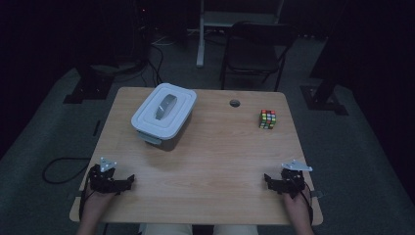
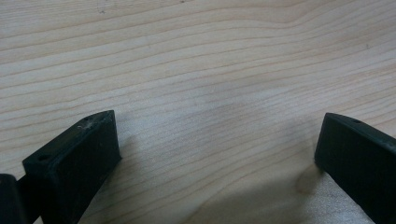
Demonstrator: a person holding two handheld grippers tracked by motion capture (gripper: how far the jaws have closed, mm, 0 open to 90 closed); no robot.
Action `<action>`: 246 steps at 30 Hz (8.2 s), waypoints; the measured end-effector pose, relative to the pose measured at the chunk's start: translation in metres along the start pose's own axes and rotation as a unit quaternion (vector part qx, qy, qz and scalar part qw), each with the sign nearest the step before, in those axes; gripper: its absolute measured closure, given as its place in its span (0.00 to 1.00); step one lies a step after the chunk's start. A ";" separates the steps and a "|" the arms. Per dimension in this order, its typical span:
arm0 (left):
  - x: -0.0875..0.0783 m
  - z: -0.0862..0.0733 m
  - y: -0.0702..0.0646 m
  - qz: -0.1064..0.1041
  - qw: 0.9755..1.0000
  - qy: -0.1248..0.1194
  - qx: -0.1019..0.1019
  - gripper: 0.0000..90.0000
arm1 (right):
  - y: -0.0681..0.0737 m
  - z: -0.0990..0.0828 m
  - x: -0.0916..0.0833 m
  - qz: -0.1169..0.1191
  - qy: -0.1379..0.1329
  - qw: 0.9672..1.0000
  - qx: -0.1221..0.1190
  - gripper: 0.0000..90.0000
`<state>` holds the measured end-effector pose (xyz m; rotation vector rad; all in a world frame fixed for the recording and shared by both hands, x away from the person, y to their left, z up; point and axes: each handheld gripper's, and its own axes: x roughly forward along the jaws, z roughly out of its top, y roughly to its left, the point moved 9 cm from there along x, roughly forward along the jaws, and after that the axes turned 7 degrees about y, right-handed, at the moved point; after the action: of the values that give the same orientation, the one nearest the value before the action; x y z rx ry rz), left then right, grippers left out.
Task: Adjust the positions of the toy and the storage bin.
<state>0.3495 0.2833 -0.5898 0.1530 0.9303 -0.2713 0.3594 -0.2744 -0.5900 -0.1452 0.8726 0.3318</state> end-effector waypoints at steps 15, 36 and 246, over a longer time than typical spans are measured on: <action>-0.002 -0.002 0.000 -0.008 1.000 -0.003 -0.004 0.01 | 0.000 0.000 0.000 0.002 0.001 1.000 -0.003 0.14; 0.003 0.011 0.007 -0.025 1.000 -0.006 0.018 0.01 | 0.012 0.015 0.011 0.000 -0.001 1.000 0.008 0.14; 0.086 0.193 -0.110 -0.064 0.994 -0.005 0.088 0.02 | 0.079 0.165 0.079 0.128 -0.047 0.991 0.003 0.25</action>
<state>0.5143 0.1160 -0.5468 0.2534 0.9072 -0.4730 0.4990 -0.1400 -0.5454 -0.0102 0.8003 0.5718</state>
